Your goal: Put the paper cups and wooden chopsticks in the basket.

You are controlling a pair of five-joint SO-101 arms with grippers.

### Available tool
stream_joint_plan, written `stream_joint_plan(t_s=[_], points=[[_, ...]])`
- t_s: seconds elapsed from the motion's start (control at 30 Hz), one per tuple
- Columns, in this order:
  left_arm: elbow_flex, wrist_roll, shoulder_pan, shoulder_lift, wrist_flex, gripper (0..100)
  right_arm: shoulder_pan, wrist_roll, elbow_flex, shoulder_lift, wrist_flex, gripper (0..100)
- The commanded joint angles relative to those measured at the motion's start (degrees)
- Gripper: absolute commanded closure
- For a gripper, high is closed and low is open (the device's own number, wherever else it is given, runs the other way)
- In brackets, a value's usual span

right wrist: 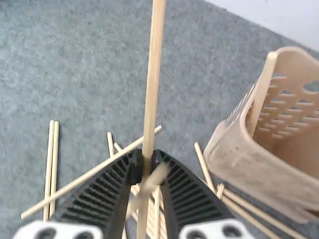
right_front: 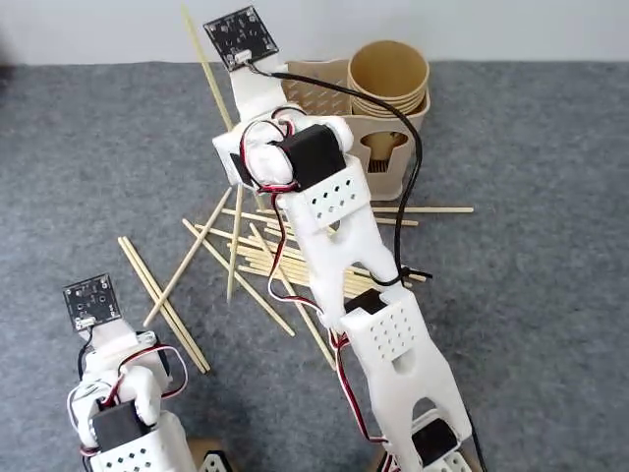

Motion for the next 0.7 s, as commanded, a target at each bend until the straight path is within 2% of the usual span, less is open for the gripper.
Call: stream_joint_plan(t_s=[0.0, 0.27, 0.43, 0.67], points=[[-0.66, 0.35, -0.44, -0.97, 0.35, 99, 0.4, 1.85, -2.81, -6.29, -4.79, 99.1], [-0.66, 0.35, -0.44, -0.97, 0.35, 99, 2.42, 5.1, -2.81, -10.59, -14.11, 99.1], [-0.66, 0.35, -0.44, -0.97, 0.35, 99, 7.25, 8.35, -2.81, -10.42, -22.81, 99.1], [-0.66, 0.35, -0.44, -0.97, 0.35, 99, 13.49, 8.62, -2.81, -6.37, -31.43, 99.1]])
